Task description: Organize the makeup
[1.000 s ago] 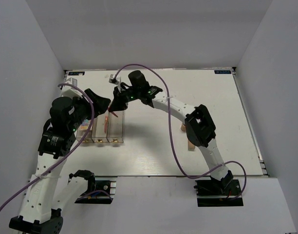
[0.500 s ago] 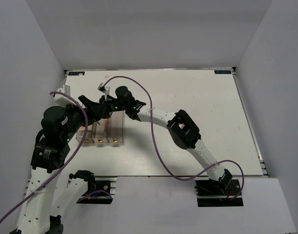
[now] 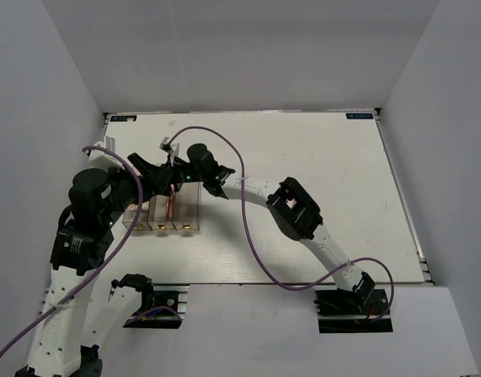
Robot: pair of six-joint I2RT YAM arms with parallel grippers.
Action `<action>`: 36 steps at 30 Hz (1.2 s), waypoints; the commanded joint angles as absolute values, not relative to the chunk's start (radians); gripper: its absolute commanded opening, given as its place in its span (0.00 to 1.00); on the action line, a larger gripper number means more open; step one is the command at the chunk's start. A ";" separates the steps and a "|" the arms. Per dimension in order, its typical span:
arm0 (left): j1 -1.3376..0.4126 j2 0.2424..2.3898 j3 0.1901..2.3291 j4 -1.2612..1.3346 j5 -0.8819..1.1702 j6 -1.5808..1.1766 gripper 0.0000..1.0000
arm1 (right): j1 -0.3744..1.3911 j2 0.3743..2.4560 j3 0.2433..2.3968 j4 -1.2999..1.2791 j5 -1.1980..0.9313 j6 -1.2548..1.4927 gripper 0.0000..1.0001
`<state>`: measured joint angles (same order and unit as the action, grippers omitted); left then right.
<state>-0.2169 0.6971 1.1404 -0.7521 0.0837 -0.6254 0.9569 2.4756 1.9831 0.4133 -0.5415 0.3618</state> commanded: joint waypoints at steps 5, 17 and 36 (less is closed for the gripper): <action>-0.210 0.736 1.186 -0.743 0.098 -0.626 0.81 | 0.936 2.474 1.996 0.452 -0.561 0.302 0.59; -0.219 0.859 1.120 -0.555 0.320 -0.647 0.81 | 0.711 2.260 2.066 0.165 -0.526 0.115 0.00; -0.657 1.495 1.300 -0.432 0.238 -0.591 0.82 | 0.097 1.763 1.626 -0.532 -0.560 -0.164 0.88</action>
